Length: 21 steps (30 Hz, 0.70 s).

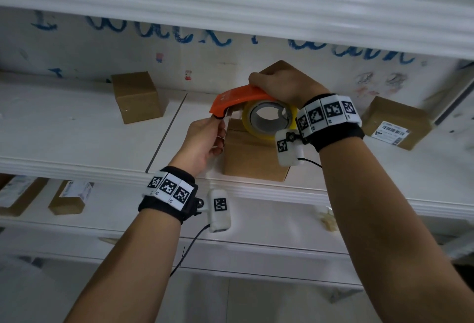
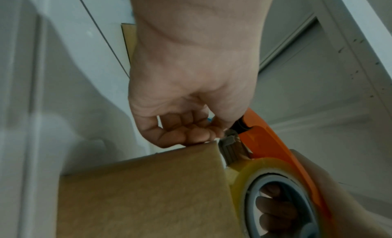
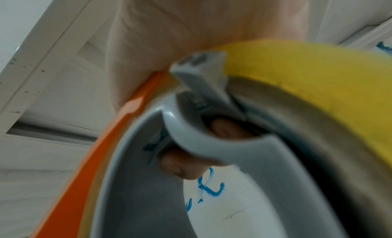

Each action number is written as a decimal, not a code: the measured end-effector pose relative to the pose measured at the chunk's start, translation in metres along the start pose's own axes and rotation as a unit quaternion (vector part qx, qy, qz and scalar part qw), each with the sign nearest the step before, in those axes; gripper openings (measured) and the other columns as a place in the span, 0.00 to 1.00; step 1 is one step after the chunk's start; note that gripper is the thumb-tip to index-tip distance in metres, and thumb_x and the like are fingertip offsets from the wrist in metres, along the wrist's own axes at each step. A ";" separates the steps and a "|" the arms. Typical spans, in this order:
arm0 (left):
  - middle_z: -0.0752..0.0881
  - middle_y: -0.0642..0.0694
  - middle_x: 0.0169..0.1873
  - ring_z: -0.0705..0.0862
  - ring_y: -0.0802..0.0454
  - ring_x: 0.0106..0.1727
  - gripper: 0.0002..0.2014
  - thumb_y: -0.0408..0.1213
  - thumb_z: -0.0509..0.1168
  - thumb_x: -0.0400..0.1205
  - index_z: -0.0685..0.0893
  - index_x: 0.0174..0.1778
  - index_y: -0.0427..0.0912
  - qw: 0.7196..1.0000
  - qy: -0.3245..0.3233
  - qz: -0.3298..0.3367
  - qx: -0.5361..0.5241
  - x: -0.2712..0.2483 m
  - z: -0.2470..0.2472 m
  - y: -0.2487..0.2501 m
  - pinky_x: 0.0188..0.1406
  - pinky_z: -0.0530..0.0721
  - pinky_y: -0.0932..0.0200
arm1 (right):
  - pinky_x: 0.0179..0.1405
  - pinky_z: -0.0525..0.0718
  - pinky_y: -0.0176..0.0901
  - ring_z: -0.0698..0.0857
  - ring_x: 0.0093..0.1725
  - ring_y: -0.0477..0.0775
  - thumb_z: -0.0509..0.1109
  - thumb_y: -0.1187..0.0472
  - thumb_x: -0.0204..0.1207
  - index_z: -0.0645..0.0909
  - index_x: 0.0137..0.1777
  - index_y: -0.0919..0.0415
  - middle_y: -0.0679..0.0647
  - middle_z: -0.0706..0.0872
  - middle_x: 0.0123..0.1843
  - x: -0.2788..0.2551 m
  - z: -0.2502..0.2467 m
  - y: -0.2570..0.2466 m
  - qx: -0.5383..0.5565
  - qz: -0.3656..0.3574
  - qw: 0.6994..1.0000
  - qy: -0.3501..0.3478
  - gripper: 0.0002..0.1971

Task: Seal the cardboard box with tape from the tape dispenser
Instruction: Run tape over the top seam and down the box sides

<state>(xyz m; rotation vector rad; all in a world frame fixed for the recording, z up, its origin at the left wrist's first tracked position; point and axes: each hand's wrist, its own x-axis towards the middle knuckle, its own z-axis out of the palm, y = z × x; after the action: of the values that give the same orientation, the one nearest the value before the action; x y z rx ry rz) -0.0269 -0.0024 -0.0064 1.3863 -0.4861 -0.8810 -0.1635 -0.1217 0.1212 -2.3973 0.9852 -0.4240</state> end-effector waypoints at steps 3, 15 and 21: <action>0.80 0.51 0.26 0.74 0.54 0.25 0.15 0.46 0.65 0.90 0.83 0.37 0.47 1.000 0.000 -0.008 -0.016 0.000 0.002 -0.004 0.31 0.74 0.58 | 0.37 0.72 0.46 0.77 0.32 0.52 0.63 0.40 0.79 0.73 0.33 0.56 0.53 0.78 0.33 0.004 0.001 -0.001 -0.009 0.003 1.000 -0.019 0.21; 0.75 0.50 0.25 0.68 0.54 0.22 0.18 0.48 0.66 0.90 0.78 0.34 0.49 1.000 -0.024 -0.013 -0.007 0.006 -0.002 -0.016 0.26 0.69 0.58 | 0.56 0.83 0.48 0.86 0.55 0.53 0.67 0.42 0.80 0.86 0.50 0.43 0.48 0.87 0.54 0.015 -0.002 0.010 0.008 -0.018 0.997 -0.080 0.10; 0.75 0.50 0.25 0.68 0.54 0.21 0.18 0.48 0.67 0.89 0.78 0.34 0.48 1.000 -0.026 -0.015 -0.006 0.009 -0.002 -0.018 0.24 0.68 0.60 | 0.65 0.84 0.63 0.88 0.58 0.68 0.65 0.48 0.76 0.90 0.55 0.64 0.65 0.91 0.54 0.011 0.007 0.019 0.131 -0.026 0.991 -0.021 0.22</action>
<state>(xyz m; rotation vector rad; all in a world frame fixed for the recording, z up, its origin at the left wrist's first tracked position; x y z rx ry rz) -0.0243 -0.0077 -0.0255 1.3657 -0.5005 -0.9451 -0.1633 -0.1388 0.1061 -2.1891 0.7958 -0.4885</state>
